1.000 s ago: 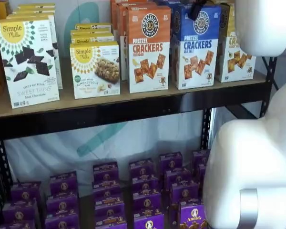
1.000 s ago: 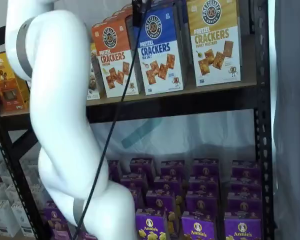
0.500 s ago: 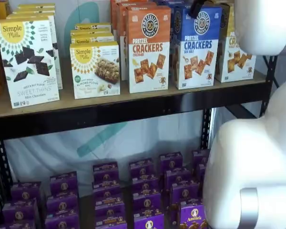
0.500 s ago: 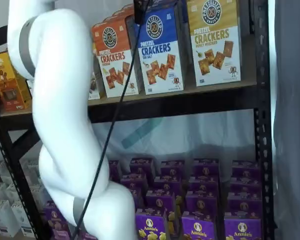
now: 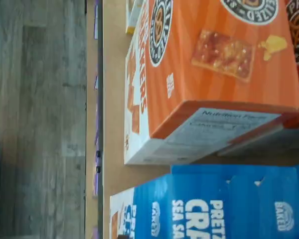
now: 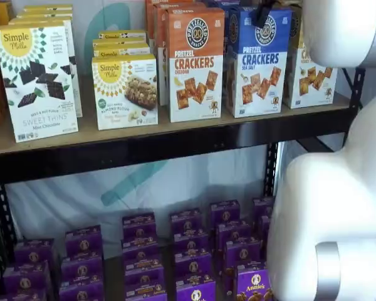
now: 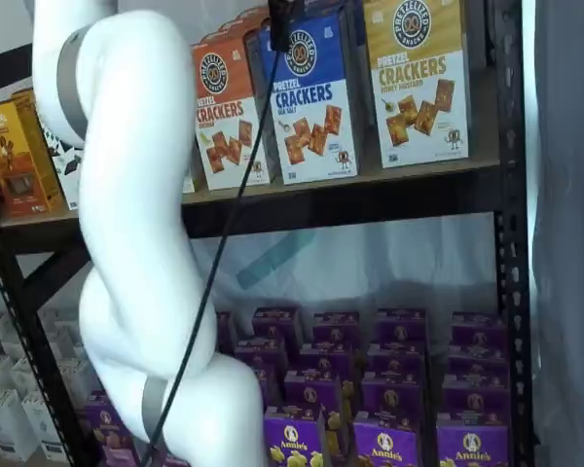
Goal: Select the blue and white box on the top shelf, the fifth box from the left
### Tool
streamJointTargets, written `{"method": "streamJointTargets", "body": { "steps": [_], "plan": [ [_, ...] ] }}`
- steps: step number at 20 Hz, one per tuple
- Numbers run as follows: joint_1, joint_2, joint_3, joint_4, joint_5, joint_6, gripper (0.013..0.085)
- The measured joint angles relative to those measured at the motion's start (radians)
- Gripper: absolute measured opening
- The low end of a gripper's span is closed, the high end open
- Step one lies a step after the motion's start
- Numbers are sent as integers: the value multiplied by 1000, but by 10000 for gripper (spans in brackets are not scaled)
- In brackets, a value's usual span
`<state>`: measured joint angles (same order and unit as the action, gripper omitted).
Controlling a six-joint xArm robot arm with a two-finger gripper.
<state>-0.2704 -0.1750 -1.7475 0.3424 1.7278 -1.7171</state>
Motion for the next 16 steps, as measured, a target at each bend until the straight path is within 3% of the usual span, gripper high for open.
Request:
{"method": "streamJointTargets", "body": {
  "steps": [9, 16],
  "plan": [
    [38, 30, -26, -85, 54, 6, 850],
    [47, 23, -8, -80, 52, 14, 850]
  ]
}}
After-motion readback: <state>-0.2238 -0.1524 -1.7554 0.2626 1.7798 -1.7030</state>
